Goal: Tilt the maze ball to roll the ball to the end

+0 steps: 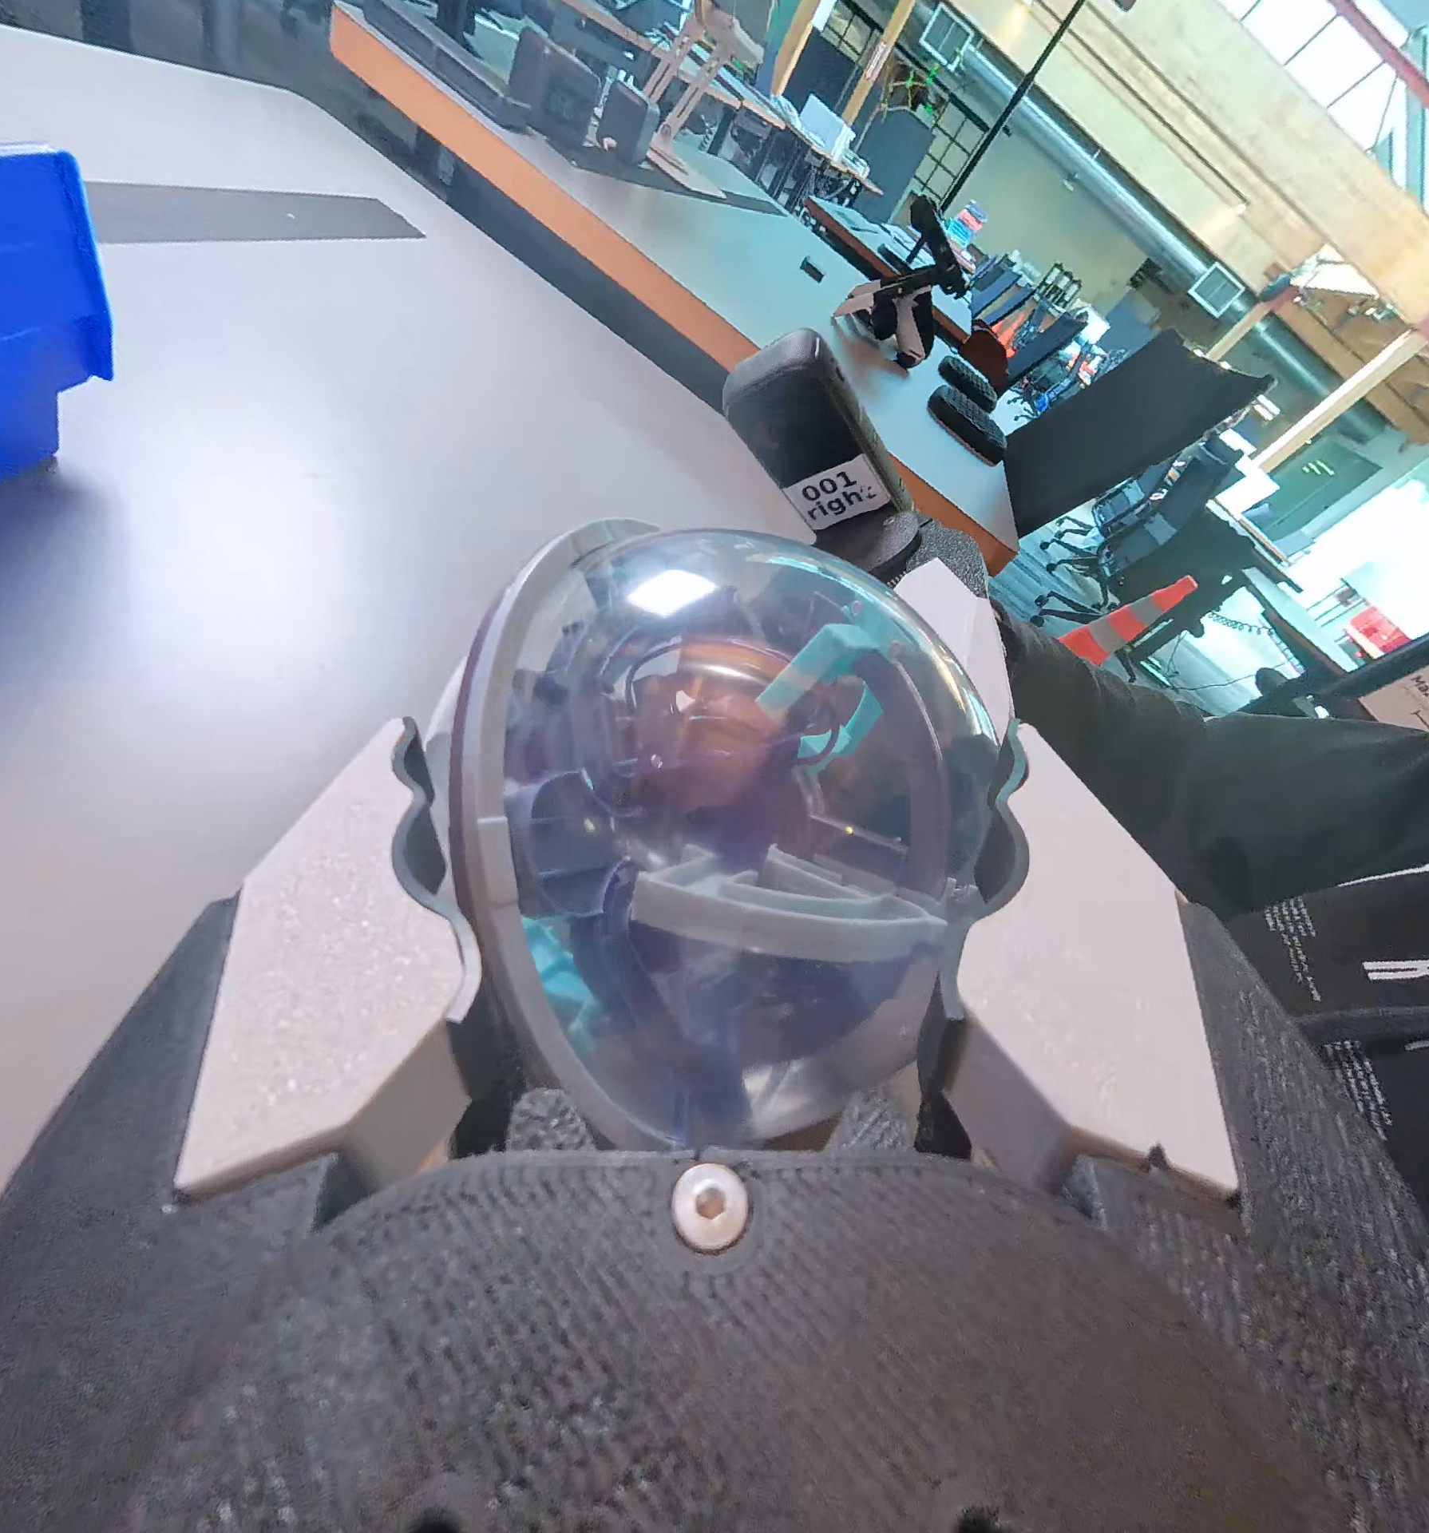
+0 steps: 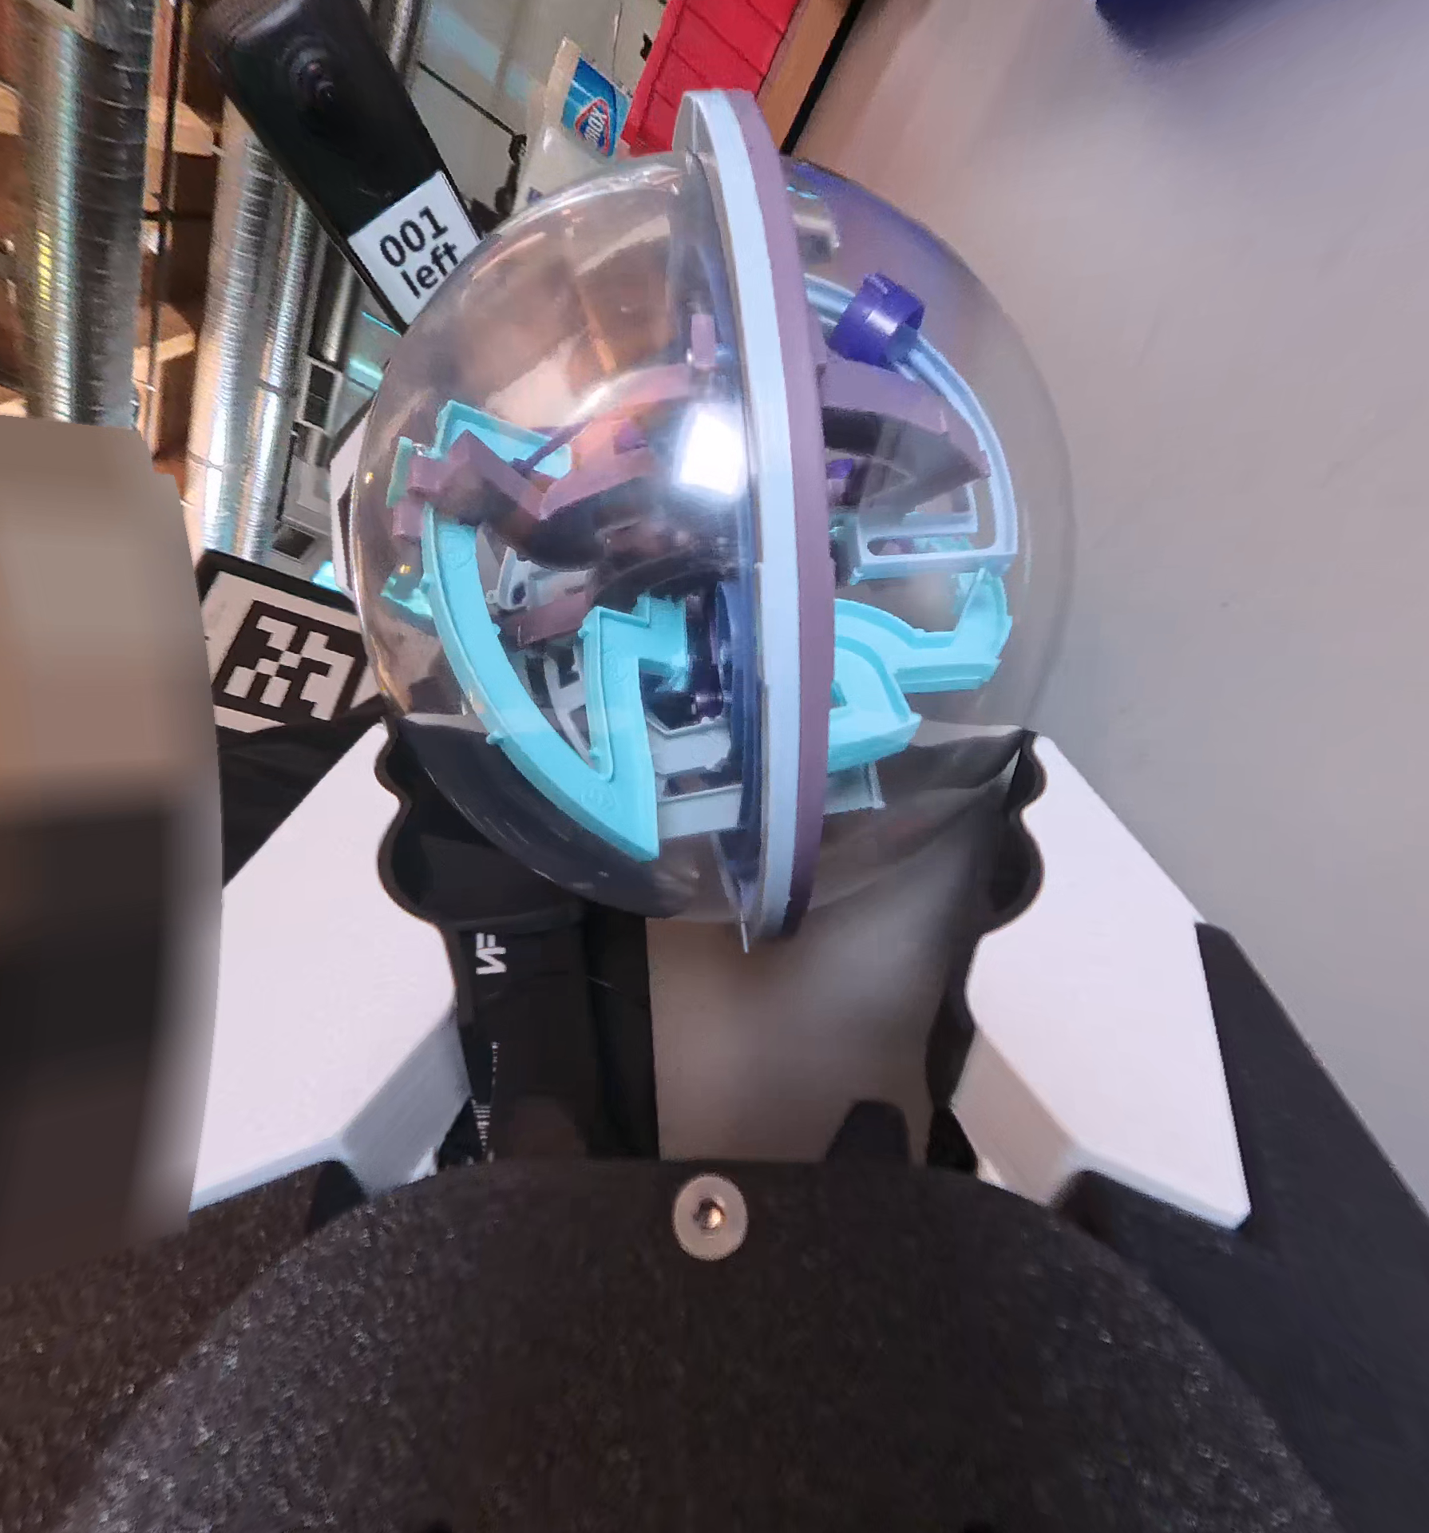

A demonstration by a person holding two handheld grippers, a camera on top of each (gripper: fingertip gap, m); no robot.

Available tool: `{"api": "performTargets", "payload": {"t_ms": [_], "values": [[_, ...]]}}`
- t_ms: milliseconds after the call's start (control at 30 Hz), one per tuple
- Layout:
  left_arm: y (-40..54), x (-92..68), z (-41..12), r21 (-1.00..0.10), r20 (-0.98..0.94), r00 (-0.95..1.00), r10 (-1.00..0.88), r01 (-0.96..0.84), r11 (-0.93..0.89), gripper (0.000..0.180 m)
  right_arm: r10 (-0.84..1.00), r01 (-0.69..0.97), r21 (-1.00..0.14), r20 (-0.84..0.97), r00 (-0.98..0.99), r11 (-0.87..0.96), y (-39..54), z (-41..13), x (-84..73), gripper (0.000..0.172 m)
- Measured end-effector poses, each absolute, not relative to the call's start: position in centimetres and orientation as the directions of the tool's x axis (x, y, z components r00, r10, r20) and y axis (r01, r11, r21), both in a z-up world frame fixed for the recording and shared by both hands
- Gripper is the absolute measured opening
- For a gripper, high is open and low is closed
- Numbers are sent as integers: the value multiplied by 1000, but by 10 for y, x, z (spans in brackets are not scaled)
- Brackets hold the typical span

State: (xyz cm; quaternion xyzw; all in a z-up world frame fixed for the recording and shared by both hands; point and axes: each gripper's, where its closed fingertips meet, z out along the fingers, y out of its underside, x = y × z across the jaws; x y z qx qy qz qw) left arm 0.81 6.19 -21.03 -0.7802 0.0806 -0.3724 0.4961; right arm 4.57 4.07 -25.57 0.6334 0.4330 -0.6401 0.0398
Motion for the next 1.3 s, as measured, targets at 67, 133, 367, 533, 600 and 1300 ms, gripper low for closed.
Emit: {"api": "performTargets", "payload": {"t_ms": [67, 133, 367, 533, 600, 1300], "values": [[63, 8, -210, -839, 491, 718, -493, 240, -488, 131, 539, 591, -537, -819, -195, -602, 46, -255, 46, 136], [66, 7, -210, -836, 500, 715, -488, 253, -486, 131, 599, 568, -588, -776, -197, -576, 55, -254, 47, 140], [73, 6, -210, -820, 530, 708, -468, 287, -494, 131, 966, 258, -963, 10, -258, 79, 74, -216, 61, 135], [78, 9, -209, -822, 530, 706, -470, 292, -489, 130, 899, 284, -861, 354, -259, 421, 59, -236, 52, 137], [78, 13, -208, -836, 510, 706, -491, 273, -476, 130, 906, 302, -865, 326, -271, 401, 60, -245, 47, 135], [62, -3, -224, -971, 156, 728, -667, -10, -238, 143, 938, 366, -931, -129, -321, -3, 76, -244, 33, 133]]}}
